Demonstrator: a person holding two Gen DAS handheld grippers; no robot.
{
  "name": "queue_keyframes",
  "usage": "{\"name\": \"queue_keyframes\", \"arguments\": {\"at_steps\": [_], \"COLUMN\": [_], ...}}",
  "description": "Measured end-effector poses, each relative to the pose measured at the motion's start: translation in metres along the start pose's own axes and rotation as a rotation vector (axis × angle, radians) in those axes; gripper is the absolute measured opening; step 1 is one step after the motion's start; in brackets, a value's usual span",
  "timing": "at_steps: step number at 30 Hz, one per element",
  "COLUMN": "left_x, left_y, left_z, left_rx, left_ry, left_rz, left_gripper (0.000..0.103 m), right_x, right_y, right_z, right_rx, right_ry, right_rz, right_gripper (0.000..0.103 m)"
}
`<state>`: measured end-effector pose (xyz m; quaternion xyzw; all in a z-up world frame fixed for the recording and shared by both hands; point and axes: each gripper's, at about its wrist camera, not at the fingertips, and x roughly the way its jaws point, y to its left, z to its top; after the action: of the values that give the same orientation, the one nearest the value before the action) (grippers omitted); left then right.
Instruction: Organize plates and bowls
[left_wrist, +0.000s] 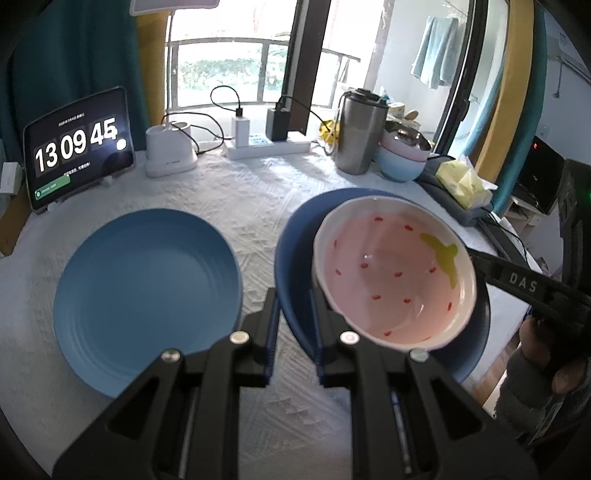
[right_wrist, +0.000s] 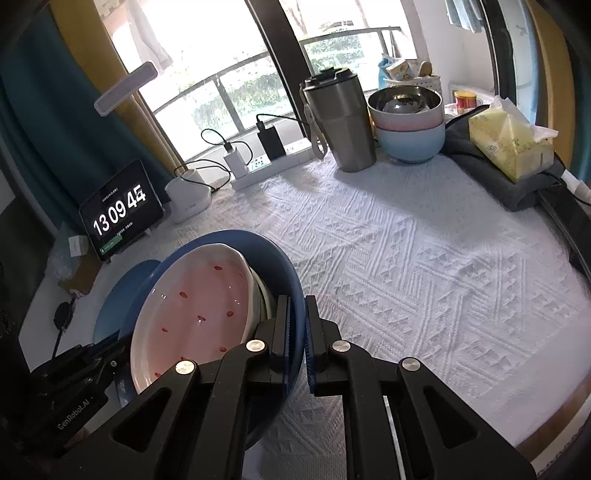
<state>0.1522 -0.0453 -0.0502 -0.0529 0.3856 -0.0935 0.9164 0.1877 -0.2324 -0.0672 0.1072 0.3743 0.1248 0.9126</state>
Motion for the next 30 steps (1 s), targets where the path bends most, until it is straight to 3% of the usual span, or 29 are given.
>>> {"name": "queue_keyframes", "arguments": {"at_steps": [30], "left_x": [-0.04], "left_y": [0.02], "left_z": [0.011], "left_rx": [-0.02], "left_ry": [-0.079], "left_rz": [-0.008], "left_gripper": [0.015], "right_x": [-0.031], "right_y": [0.036], "right_z": [0.015], "right_rx": [-0.048], "right_ry": [-0.071], "right_rz": [0.016], "right_gripper": [0.01]}}
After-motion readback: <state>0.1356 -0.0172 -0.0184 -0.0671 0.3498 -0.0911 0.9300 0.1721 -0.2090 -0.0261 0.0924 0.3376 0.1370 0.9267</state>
